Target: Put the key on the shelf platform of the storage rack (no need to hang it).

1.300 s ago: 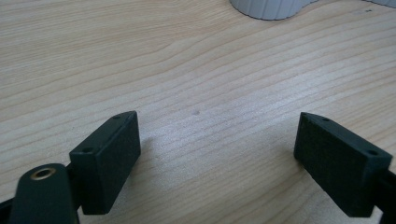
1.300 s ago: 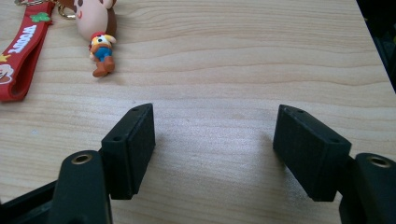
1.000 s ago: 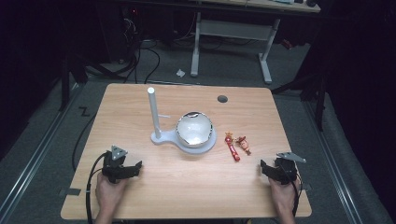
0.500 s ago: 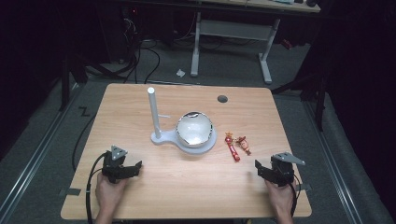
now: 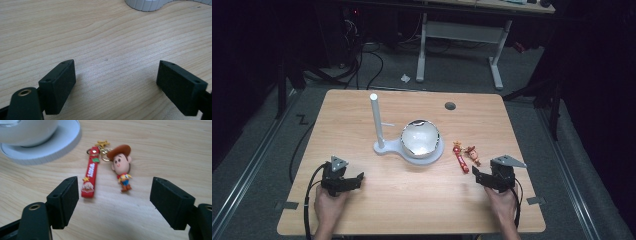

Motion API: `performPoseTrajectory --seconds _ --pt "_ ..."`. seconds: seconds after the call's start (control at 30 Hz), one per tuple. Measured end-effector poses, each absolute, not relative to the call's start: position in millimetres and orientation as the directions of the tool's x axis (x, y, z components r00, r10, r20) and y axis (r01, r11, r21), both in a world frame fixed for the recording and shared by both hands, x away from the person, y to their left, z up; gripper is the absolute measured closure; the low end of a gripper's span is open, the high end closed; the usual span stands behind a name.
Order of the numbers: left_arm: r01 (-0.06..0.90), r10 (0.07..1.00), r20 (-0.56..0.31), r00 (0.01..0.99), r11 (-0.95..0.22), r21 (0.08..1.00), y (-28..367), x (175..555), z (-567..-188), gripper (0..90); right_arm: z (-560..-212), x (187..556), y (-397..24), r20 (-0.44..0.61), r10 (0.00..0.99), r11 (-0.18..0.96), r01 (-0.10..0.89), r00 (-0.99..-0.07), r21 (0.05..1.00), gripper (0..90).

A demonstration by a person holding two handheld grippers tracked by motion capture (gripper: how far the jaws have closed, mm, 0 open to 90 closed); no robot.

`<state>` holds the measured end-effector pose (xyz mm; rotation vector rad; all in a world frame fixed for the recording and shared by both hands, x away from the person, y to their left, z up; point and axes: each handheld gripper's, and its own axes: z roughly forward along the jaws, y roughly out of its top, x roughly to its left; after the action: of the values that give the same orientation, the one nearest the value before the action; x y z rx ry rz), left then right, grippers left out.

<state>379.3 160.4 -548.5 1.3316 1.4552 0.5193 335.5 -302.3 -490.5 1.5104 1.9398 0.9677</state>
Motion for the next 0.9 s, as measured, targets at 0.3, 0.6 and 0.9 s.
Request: performPoseTrajectory --seconds 0.3,0.6,0.9 --pt "0.449 0.904 -0.395 0.166 0.287 0.846 160.4 379.3 -548.5 16.4 -495.3 360.4 -289.1 0.048 0.956 0.155 0.641 -0.288 0.751 16.1" --pt "0.449 0.904 -0.395 0.166 0.288 0.846 160.4 379.2 -548.5 16.4 -504.3 385.9 -283.1 0.028 0.957 0.183 0.677 -0.289 0.713 14.4" --pt "0.449 0.904 -0.395 0.166 0.287 0.846 160.4 379.3 -548.5 16.4 -514.4 400.5 -282.3 0.044 0.962 0.168 0.709 -0.27 0.685 12.8"
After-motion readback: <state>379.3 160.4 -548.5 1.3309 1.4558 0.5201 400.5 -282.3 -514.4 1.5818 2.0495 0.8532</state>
